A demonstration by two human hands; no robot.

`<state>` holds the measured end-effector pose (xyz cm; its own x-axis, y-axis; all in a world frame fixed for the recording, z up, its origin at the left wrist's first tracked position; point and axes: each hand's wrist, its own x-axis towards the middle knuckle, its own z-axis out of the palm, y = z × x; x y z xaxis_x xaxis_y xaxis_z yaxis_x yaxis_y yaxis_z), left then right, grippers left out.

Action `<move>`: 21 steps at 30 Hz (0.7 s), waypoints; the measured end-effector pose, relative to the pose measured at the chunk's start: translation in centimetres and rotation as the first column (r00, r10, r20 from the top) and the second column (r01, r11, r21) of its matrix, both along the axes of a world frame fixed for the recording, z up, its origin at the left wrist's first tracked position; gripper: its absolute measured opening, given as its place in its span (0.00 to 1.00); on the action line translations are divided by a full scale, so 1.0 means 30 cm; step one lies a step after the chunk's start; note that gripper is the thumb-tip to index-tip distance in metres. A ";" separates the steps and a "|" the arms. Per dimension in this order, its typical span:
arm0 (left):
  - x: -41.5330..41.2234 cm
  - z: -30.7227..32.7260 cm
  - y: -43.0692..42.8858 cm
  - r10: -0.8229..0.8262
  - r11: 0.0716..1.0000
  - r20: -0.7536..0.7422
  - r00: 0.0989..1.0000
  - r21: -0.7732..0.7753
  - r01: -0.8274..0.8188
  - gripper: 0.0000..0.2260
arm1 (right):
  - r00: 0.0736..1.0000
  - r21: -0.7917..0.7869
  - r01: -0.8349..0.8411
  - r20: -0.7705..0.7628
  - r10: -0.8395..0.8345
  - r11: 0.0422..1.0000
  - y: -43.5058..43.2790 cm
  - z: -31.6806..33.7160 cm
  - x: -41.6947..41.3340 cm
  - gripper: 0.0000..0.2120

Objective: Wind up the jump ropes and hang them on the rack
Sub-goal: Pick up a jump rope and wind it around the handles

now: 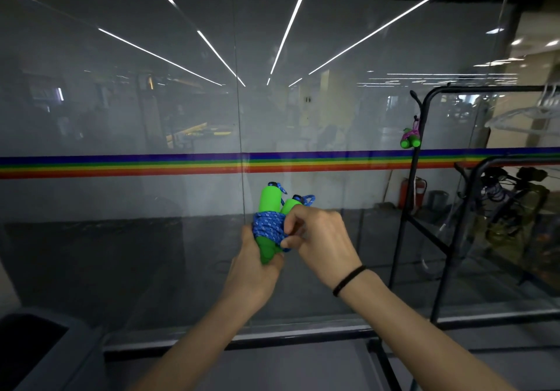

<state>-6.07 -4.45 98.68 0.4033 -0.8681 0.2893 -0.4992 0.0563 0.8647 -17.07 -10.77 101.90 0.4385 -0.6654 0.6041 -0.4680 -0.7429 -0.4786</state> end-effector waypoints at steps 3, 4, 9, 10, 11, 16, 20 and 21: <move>0.003 -0.010 -0.004 -0.003 1.000 -0.008 1.000 0.017 0.003 0.14 | 1.000 0.096 -0.012 0.005 0.011 0.995 -0.008 -0.012 0.005 0.12; 0.003 -0.013 -0.007 -0.004 1.000 -0.019 1.000 0.020 0.004 0.14 | 1.000 0.088 0.005 -0.016 -0.004 0.996 -0.007 -0.017 0.006 0.10; 0.010 -0.033 -0.016 -0.007 0.998 -0.024 1.000 0.060 0.009 0.12 | 0.980 -0.062 0.062 -0.188 -0.072 0.996 0.002 -0.035 0.007 0.06; 0.013 -0.035 -0.016 -0.007 0.998 -0.024 1.000 0.064 0.008 0.12 | 0.976 -0.088 0.055 -0.207 -0.072 0.995 0.005 -0.037 0.008 0.06; 0.015 -0.038 -0.016 -0.008 0.998 -0.032 0.999 0.065 0.010 0.12 | 0.972 -0.110 0.047 -0.224 -0.070 0.993 0.009 -0.037 0.009 0.06; 0.033 -0.042 -0.016 -0.044 0.995 -0.092 0.995 0.089 0.052 0.14 | 0.980 -0.146 -0.020 -0.200 -0.009 0.989 -0.003 -0.041 -0.004 0.04; 0.032 -0.046 -0.012 -0.080 0.989 -0.266 0.961 0.097 0.109 0.12 | 0.985 -0.159 -0.028 -0.175 0.000 0.987 -0.012 -0.055 -0.004 0.04; 0.028 -0.046 -0.012 -0.094 0.987 -0.293 0.952 0.095 0.126 0.12 | 0.983 -0.165 -0.012 -0.185 -0.019 0.986 -0.014 -0.058 0.001 0.05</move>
